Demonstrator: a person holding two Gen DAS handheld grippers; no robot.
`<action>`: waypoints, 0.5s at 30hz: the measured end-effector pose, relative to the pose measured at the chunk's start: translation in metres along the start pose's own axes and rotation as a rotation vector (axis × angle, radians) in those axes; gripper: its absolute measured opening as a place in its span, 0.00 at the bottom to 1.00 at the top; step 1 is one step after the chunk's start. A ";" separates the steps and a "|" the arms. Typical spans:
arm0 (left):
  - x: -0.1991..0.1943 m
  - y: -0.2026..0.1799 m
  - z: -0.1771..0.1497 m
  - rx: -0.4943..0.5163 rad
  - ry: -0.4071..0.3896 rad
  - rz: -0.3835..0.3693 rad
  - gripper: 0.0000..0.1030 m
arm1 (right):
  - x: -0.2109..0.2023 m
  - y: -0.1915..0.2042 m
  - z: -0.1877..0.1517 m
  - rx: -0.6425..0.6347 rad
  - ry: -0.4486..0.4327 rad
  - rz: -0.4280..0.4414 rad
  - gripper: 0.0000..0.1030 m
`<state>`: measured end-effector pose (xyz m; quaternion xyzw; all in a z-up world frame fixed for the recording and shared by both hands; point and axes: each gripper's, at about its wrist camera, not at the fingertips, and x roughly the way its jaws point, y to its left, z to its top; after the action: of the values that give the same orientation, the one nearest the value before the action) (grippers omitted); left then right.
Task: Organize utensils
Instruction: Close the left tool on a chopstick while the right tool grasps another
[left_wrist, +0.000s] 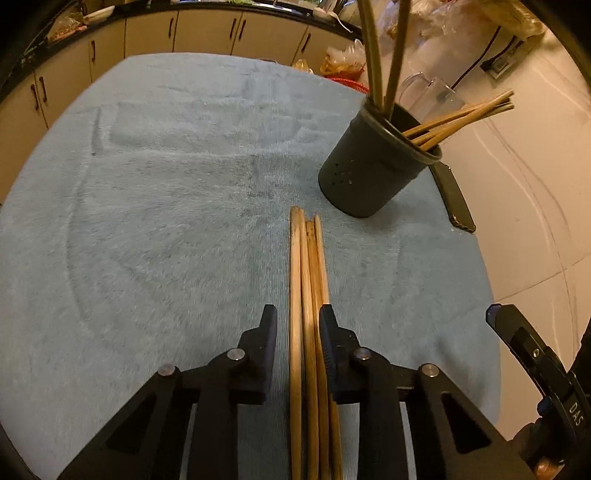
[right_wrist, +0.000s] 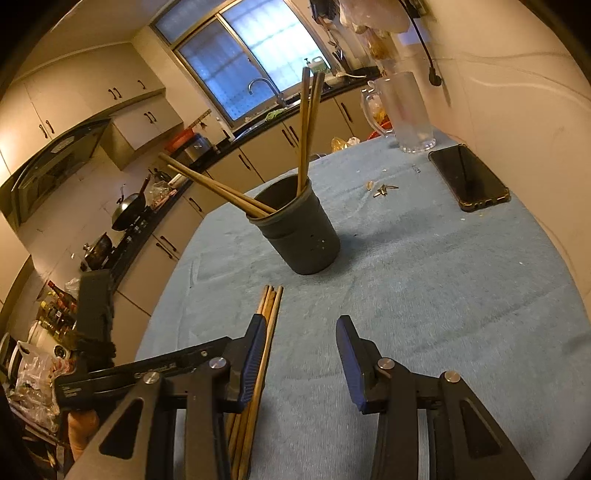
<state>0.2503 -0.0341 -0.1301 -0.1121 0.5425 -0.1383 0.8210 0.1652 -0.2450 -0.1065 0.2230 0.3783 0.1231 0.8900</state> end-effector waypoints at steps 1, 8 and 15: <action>0.004 0.000 0.004 0.002 0.007 0.001 0.23 | 0.003 0.000 0.001 0.000 0.002 -0.001 0.40; 0.026 -0.002 0.021 0.021 0.049 0.053 0.22 | 0.019 0.000 0.008 0.001 0.016 -0.001 0.40; 0.036 -0.001 0.031 0.019 0.060 0.043 0.21 | 0.032 0.003 0.014 -0.011 0.038 -0.006 0.40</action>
<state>0.2921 -0.0463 -0.1488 -0.0882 0.5678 -0.1290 0.8082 0.1977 -0.2341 -0.1161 0.2148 0.3949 0.1267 0.8842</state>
